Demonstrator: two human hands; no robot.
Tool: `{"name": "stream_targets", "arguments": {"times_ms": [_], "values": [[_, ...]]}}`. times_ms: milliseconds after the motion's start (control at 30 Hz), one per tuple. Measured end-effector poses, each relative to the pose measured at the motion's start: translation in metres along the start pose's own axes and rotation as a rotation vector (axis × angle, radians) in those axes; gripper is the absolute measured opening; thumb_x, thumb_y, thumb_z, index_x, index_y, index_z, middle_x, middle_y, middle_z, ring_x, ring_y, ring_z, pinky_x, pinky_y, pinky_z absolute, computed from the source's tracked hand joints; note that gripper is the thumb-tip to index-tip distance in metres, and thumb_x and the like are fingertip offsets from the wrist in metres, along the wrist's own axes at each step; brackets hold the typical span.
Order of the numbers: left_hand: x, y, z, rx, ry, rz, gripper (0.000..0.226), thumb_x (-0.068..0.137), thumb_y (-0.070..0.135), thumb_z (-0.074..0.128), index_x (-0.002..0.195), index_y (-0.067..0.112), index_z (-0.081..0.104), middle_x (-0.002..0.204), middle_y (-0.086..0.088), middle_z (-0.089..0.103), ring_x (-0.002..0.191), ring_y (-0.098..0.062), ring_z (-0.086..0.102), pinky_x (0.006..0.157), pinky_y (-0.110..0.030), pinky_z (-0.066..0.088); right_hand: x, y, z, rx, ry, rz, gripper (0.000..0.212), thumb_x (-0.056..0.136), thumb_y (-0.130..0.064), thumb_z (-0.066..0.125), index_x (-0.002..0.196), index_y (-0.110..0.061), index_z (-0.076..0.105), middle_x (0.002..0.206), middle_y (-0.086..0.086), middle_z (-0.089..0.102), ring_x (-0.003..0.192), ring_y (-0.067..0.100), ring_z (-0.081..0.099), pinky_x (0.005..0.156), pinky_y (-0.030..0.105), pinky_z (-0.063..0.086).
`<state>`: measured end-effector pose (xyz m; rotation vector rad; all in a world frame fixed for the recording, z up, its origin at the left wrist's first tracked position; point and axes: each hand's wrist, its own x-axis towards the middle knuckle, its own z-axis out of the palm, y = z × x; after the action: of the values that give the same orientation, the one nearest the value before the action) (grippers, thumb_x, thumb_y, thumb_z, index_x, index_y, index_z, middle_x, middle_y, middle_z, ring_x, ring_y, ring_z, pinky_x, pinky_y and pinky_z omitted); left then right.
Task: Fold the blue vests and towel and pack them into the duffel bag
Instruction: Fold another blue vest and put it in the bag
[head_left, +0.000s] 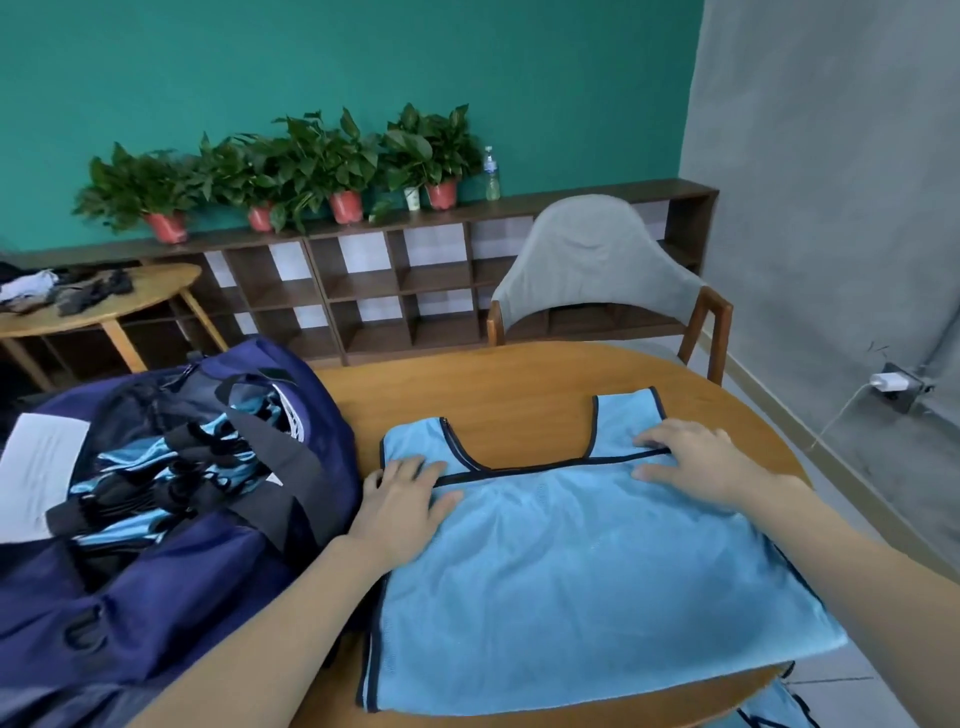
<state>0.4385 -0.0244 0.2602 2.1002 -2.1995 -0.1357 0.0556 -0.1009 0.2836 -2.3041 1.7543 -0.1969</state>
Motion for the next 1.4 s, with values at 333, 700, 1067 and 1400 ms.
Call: {"name": "stream_targets", "arguments": {"times_ms": [333,700,1067,1400], "values": [[0.026,-0.004,0.001,-0.010,0.062,0.128,0.096,0.079,0.088,0.002,0.146,0.034,0.044,0.131,0.011,0.045,0.130,-0.011,0.036,0.107,-0.035,0.023,-0.009,0.013,-0.015,0.182,0.018,0.048,0.018,0.083,-0.042,0.080,0.090,-0.028,0.069,0.092,-0.012,0.069,0.090,0.013,0.063,0.079,0.031,0.050],[0.043,0.011,-0.021,-0.386,-0.015,0.092,0.012,0.087,0.031,0.076,0.086,0.028,0.066,0.090,0.012,0.064,0.092,-0.013,0.057,0.092,-0.036,0.042,-0.047,0.014,-0.037,0.639,0.256,0.060,0.013,0.078,-0.016,0.085,0.084,-0.028,0.083,0.085,-0.022,0.075,0.084,-0.004,0.066,0.081,0.020,0.051],[0.012,-0.018,-0.050,-0.685,0.172,-0.075,0.008,0.088,0.029,0.076,0.081,0.028,0.074,0.081,0.007,0.074,0.079,-0.009,0.068,0.073,-0.023,0.051,-0.044,0.014,-0.049,0.649,0.228,0.115,0.007,0.083,-0.016,0.080,0.087,-0.023,0.079,0.084,-0.008,0.076,0.081,0.009,0.070,0.071,0.020,0.052],[0.058,-0.011,-0.055,-0.640,0.227,-0.289,0.006,0.095,0.023,0.068,0.099,0.019,0.069,0.094,0.003,0.070,0.092,-0.018,0.062,0.073,-0.026,0.044,0.035,0.018,-0.038,0.536,0.226,0.271,0.019,0.087,-0.024,0.078,0.103,-0.017,0.069,0.091,0.000,0.070,0.086,0.014,0.063,0.080,0.029,0.047]]}}
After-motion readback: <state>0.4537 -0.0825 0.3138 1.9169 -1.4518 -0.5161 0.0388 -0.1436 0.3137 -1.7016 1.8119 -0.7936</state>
